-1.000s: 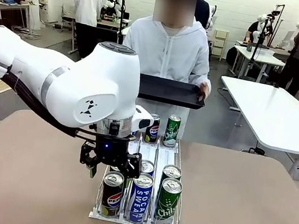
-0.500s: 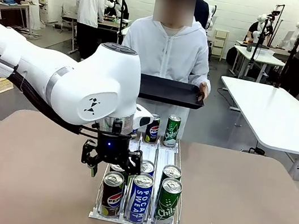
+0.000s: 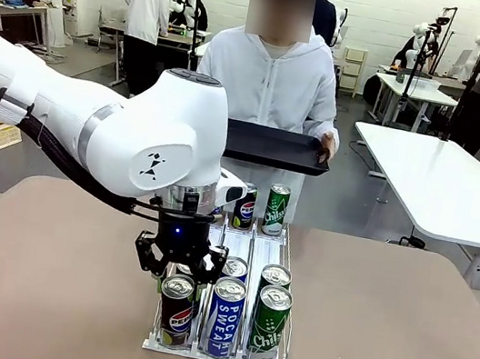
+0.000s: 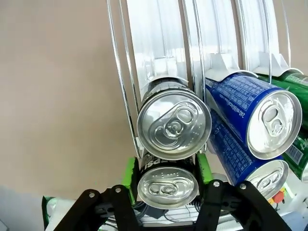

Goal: Retrieve and hand over the desired beverage to the person.
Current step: Pick up a can of the same type that the person held from the Automatic Can Dispenser.

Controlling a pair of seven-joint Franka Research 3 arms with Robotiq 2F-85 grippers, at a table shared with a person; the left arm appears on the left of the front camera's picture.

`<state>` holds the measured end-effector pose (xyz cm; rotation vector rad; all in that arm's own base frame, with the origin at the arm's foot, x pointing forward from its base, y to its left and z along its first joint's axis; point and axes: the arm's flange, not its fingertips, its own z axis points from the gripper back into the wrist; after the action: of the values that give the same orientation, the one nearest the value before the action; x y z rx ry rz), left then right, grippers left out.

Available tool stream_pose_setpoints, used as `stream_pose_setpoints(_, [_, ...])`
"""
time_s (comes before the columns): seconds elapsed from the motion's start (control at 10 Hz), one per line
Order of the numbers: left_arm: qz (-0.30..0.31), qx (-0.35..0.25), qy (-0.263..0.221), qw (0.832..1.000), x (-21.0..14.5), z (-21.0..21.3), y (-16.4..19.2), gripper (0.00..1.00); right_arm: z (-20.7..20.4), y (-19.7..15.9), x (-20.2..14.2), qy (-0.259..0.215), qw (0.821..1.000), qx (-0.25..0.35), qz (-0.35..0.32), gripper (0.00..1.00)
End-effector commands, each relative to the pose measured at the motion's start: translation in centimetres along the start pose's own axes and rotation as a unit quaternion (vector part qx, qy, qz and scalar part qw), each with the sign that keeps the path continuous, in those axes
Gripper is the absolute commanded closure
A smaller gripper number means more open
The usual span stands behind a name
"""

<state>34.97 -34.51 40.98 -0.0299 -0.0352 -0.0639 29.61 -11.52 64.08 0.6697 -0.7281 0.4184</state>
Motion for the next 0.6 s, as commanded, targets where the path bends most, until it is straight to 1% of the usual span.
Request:
stream_pose_setpoints(0.0, [0.020, 0.007, 0.030, 0.999, 0.0, -0.1, 0.1, 1.00, -0.1, -0.1, 0.2, -0.012, 1.000, 0.017, 0.005, 0.00])
stream_pose_setpoints(0.3, [0.028, 0.011, 0.041, 0.999, 0.1, -0.1, 0.1, 1.00, -0.1, -0.1, 0.2, -0.012, 1.000, 0.017, 0.005, 0.00])
stream_pose_setpoints(0.4, [0.036, 0.021, 0.043, 0.998, 0.1, 0.1, 0.0, 1.00, -0.1, -0.1, 0.2, -0.012, 1.000, 0.017, 0.005, 0.00])
stream_pose_setpoints(0.5, [0.035, 0.012, 0.084, 0.996, -0.2, 2.1, -0.1, 1.00, -0.1, -0.1, 0.2, -0.012, 1.000, 0.017, 0.005, 0.00])
